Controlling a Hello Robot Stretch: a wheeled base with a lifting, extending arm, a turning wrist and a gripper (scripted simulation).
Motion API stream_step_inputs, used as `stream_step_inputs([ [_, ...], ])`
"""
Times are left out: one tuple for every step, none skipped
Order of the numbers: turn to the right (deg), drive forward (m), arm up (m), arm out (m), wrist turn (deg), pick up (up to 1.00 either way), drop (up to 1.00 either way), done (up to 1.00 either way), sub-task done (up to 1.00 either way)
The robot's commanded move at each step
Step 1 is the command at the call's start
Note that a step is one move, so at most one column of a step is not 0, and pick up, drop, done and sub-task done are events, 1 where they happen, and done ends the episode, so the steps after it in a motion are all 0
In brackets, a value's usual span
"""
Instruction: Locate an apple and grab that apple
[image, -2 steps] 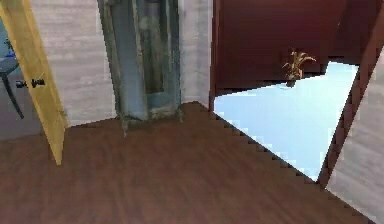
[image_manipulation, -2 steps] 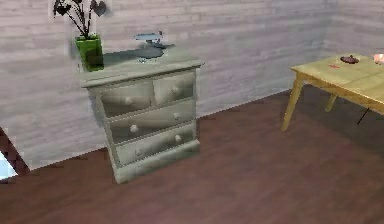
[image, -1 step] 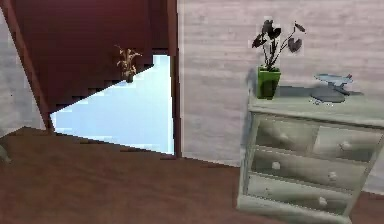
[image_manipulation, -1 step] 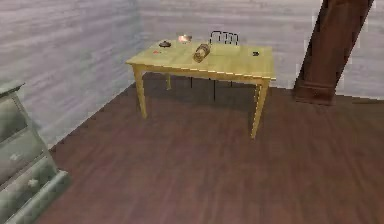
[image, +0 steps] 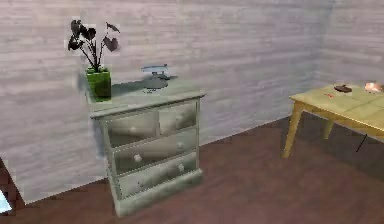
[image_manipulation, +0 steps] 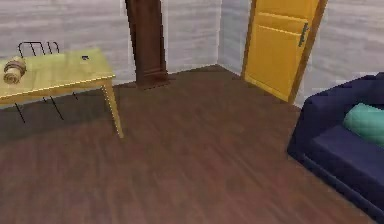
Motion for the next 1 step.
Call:
stream_step_inputs([
  [45.0, 0.0, 0.0, 0.0, 0.0, 0.0, 0.0, 0.0, 0.0],
])
